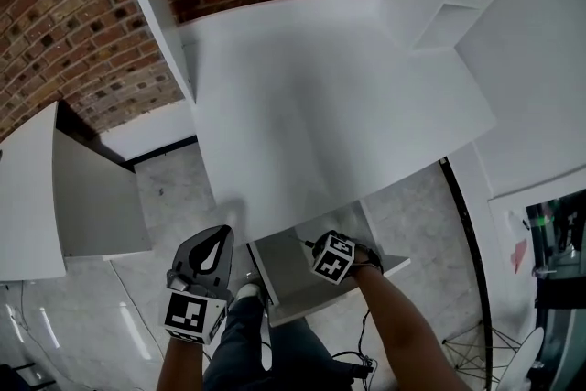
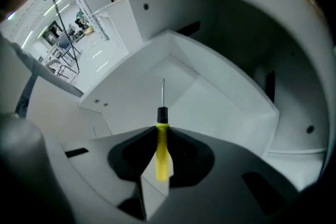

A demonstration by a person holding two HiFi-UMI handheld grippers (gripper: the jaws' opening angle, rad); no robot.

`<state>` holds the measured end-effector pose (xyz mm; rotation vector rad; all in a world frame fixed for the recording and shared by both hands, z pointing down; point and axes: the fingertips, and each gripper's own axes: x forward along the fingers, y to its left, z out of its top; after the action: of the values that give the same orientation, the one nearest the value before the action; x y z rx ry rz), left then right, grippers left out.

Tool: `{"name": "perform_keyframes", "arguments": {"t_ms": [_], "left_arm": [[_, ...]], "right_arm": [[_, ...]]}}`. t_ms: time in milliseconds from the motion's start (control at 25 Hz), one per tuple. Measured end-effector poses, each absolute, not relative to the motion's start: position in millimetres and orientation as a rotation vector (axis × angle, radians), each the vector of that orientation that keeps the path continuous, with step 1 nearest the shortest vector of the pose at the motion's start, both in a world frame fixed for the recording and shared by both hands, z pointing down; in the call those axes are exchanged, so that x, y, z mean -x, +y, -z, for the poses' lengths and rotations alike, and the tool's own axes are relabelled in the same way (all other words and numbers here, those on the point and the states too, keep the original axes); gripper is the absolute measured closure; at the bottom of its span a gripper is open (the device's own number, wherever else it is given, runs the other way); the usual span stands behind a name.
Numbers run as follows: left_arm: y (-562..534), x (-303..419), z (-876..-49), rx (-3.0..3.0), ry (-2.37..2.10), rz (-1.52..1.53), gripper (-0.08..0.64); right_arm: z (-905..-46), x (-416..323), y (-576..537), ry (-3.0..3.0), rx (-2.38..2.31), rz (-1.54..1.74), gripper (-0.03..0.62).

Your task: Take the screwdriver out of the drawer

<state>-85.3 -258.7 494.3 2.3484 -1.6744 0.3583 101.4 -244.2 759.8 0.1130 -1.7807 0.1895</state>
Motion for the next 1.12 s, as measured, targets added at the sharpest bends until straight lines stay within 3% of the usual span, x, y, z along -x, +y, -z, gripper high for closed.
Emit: {"name": "perform_keyframes", "arguments": {"t_ms": [360,840,1120], "left_arm": [[-271.0,72.3,-452.1,-2.439,-1.675,-0.243,0.546],[-293.4,68.6,-412.6,-2.530,-1.686,-0.157,0.546],[-299.0,59.5,-405.5,-2.539,-1.689,-0.158,0.546]], "right_arm": [[-676.2,-107.9,-246.2,-1.894,-0.259,-0.144,0.522],[-515.5,-133.2,-290.5,-2.283,-0.920,-0.316,0.522],[-501.9,-144.5,-321.6,-2.334,-1.065,-0.414,0.520]]}}
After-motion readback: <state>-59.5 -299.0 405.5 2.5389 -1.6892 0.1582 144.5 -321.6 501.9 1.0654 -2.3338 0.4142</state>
